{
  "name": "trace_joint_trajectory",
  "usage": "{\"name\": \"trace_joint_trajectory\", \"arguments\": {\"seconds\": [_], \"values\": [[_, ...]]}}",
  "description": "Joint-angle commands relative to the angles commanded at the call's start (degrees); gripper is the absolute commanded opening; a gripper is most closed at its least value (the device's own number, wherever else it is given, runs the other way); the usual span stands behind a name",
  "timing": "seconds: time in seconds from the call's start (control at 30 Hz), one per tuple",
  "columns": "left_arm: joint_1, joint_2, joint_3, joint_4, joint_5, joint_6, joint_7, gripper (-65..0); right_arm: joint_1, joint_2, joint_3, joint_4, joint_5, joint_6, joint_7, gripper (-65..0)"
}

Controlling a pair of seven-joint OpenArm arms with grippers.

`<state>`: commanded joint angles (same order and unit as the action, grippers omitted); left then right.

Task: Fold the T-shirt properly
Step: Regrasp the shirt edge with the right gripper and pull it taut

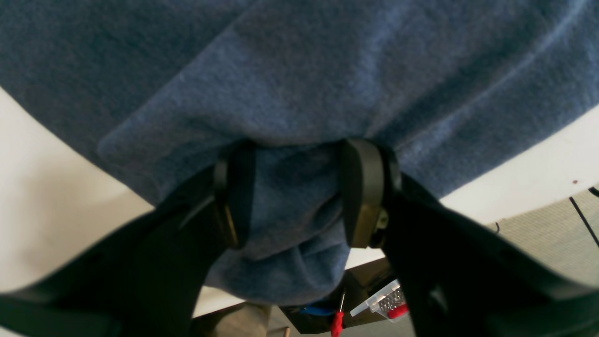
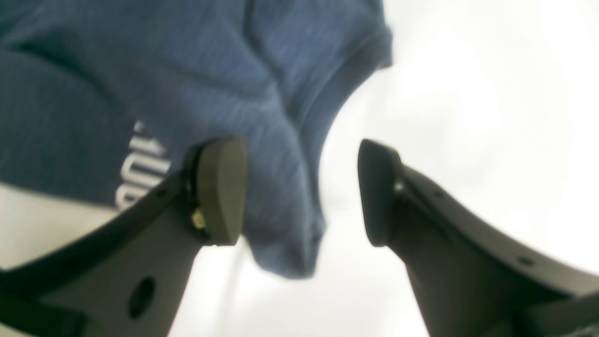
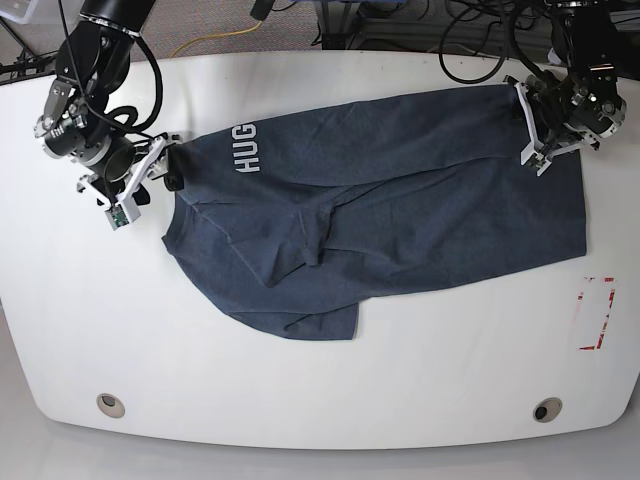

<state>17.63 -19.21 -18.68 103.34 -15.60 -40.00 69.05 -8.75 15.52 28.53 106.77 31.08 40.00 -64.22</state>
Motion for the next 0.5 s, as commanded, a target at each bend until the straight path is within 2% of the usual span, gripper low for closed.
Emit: {"name": "trace_joint_trajectory", "arguments": {"seconds": [0.13, 0.43, 0.5], "values": [[0.0, -0.1, 0.0, 0.0, 0.0, 0.0, 0.0, -38.2, -1.6, 1.5, -0.1, -3.1, 0.0, 0.00, 0.0, -28.4], [0.0, -1.3, 0.1, 0.0, 0.0, 0.0, 0.0, -38.2, -4.3, 1.6, -0.4, -8.7, 0.1, 0.00, 0.1, -28.1], [0.0, -1.3, 0.0, 0.0, 0.0, 0.0, 0.0, -38.2, -4.0, 2.7, -0.4, -10.5, 0.0, 0.00, 0.6, -28.2]]}}
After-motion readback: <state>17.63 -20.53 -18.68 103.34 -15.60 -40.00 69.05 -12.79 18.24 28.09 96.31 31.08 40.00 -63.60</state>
